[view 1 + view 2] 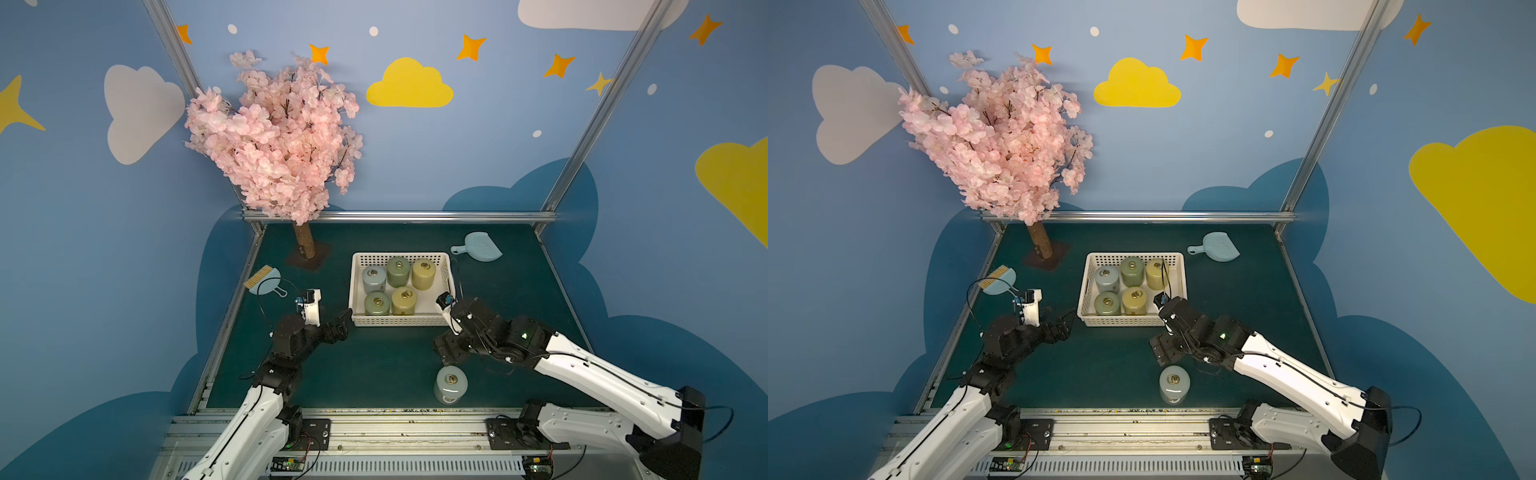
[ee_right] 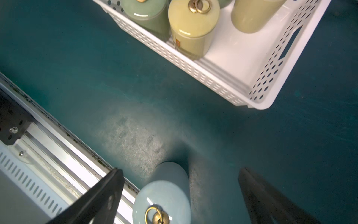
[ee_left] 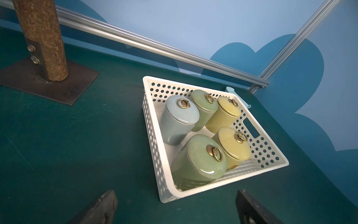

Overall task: Take the tea canister out of the basket
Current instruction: Pick up the tea canister from the basket.

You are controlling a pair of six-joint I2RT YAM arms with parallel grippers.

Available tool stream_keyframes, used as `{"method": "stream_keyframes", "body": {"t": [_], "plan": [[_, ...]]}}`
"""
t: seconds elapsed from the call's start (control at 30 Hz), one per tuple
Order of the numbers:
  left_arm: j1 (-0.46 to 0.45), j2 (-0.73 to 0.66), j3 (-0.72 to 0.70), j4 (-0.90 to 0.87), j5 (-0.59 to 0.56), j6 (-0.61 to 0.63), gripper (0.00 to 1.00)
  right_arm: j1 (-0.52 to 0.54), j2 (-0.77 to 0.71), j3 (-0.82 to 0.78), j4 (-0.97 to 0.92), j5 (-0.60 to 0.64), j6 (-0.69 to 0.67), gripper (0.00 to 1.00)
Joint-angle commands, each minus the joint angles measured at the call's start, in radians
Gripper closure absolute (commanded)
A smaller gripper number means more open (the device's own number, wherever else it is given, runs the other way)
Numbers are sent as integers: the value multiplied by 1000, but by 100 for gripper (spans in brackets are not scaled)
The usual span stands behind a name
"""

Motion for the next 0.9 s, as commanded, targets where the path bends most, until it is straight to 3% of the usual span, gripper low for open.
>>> {"method": "stream_keyframes", "body": {"t": [0.0, 0.23, 0.87], "plan": [[-5, -14, 9, 19, 13, 15, 0, -54, 42, 49, 58, -76, -108, 1], [-5, -25, 4, 21, 10, 16, 0, -137, 188, 131, 116, -148, -157, 1], [-8, -34, -2, 17, -7, 16, 0, -200, 582, 396, 128, -145, -293, 1]]}}
